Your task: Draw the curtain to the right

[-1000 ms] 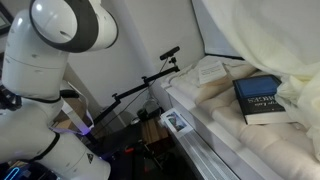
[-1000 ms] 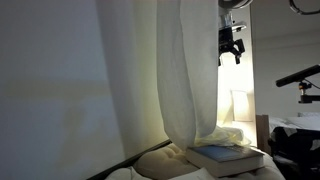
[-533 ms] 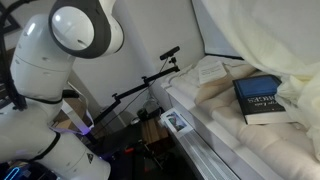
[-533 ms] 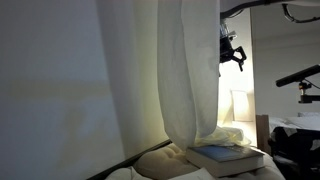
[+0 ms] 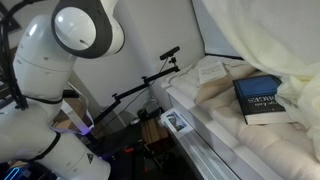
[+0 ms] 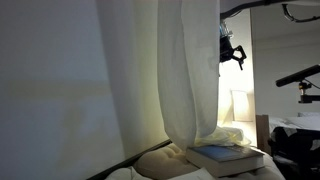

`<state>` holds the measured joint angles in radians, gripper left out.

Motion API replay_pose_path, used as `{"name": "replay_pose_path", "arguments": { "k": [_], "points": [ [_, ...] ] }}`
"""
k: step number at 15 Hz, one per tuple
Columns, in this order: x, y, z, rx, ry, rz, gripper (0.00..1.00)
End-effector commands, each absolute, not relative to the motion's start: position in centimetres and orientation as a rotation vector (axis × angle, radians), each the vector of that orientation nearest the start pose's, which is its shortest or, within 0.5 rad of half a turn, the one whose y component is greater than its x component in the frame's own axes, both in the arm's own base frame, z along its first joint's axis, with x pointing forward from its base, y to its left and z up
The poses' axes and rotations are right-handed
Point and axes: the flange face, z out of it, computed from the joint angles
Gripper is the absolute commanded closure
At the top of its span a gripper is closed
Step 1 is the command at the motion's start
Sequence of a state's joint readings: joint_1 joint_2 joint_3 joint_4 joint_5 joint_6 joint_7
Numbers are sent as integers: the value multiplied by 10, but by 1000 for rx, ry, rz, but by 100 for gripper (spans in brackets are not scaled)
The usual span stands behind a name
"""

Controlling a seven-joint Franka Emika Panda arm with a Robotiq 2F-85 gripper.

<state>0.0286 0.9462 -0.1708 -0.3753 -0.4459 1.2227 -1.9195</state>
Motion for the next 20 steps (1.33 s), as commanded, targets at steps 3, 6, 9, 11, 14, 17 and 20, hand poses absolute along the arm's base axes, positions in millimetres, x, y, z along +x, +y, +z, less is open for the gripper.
{"name": "replay_pose_path", "arguments": {
  "k": [3,6,9,11,14,17,20],
  "points": [
    [729,-84,504,1839,1996,-961,0],
    [736,-90,474,1768,1941,-1134,0],
    [743,-89,440,1693,1894,-1290,0],
    [747,-87,422,1630,1852,-1385,0],
    [752,-82,402,1522,1836,-1494,0],
    [757,-81,396,1402,1839,-1571,0],
    [761,-80,398,1295,1812,-1649,0]
  ]
}}
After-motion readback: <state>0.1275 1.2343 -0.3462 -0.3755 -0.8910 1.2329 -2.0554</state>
